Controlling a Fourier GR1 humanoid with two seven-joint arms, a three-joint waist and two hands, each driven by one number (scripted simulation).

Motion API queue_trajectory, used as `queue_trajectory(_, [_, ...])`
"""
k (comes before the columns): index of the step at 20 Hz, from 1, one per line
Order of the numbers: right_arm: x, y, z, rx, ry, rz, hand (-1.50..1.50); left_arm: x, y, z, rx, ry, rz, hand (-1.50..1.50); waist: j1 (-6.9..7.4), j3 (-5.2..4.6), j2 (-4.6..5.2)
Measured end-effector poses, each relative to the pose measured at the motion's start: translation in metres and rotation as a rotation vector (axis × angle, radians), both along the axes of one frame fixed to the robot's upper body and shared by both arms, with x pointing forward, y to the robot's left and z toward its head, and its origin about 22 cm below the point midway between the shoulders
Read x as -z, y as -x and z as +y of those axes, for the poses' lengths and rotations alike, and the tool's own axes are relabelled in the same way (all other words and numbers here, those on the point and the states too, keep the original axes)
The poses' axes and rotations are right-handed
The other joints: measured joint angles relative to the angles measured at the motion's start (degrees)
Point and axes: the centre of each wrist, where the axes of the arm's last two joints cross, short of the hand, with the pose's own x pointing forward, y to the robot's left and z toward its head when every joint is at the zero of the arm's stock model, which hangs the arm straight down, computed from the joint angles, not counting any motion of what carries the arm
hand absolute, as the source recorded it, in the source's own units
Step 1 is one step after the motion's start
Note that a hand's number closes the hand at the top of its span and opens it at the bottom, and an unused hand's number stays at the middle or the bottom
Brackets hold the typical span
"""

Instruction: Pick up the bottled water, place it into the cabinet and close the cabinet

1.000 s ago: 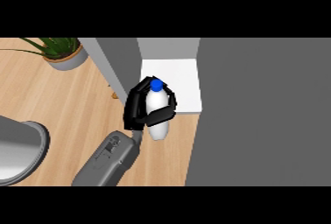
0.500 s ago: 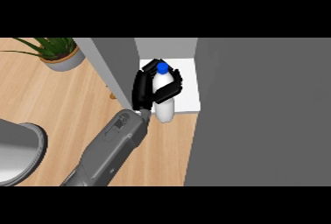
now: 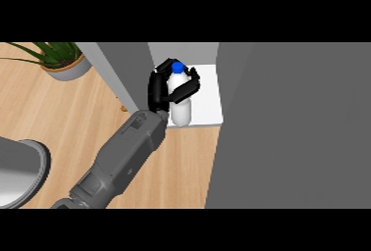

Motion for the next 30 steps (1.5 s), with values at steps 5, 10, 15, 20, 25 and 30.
queue_trajectory(5, [0.001, -0.001, -0.005, 0.007, 0.016, -0.008, -1.50, 0.001, -0.011, 0.003, -0.072, -0.073, -0.002, 1.50, -0.35, 0.01, 0.14])
queue_trajectory(10, [0.002, 0.000, -0.009, 0.000, 0.031, -0.017, -1.50, 0.006, -0.017, 0.009, -0.126, -0.117, -0.011, 1.50, -1.13, 0.00, 0.39])
queue_trajectory(15, [0.004, 0.000, -0.008, -0.013, 0.024, -0.027, -1.50, 0.010, -0.021, 0.017, -0.147, -0.193, -0.024, -1.50, -1.37, 0.00, 0.59])
queue_trajectory(20, [0.006, -0.001, -0.012, -0.013, 0.028, -0.035, -1.50, 0.006, -0.027, 0.019, -0.152, -0.227, -0.023, -1.50, -1.62, 0.00, 0.74])
queue_trajectory(25, [0.006, 0.000, -0.010, -0.020, 0.015, -0.031, -1.50, 0.003, -0.030, 0.020, -0.144, -0.208, -0.021, -1.50, -1.69, -0.03, 0.83])
queue_trajectory(30, [0.004, -0.002, -0.011, -0.029, 0.020, -0.041, -1.50, -0.002, -0.033, 0.021, -0.133, -0.170, -0.034, -1.50, -1.78, -0.04, 1.03])
